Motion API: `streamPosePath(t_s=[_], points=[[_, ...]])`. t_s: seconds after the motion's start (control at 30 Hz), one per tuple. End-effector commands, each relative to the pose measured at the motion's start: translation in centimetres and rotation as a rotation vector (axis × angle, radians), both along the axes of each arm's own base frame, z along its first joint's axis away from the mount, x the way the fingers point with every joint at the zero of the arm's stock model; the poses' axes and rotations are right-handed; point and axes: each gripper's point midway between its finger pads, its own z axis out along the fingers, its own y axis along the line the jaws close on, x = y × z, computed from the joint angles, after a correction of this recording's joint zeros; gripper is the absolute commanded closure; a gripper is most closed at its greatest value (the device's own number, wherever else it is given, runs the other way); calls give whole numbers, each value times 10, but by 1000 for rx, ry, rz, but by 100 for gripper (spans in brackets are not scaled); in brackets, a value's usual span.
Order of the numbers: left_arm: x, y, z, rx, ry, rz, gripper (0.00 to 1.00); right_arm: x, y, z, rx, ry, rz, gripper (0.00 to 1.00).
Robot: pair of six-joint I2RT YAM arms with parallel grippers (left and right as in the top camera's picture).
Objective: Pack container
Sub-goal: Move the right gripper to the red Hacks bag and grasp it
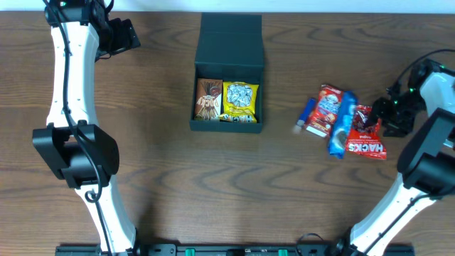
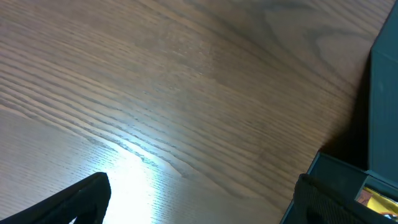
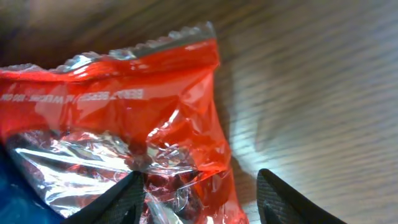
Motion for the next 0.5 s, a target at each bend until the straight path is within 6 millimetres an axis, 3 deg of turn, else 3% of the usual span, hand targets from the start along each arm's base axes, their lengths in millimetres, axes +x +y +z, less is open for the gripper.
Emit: streamPosePath(t_s=[0.0,0.3,0.47], points=[[-1,2,0,6,1,15,5,0,20,-9,28,18,32,47],[-1,2,1,6,1,15,5,3,27,-10,27,18,50,97],[-1,2,1,6,1,15,5,3,27,-9,28,18,49,99]])
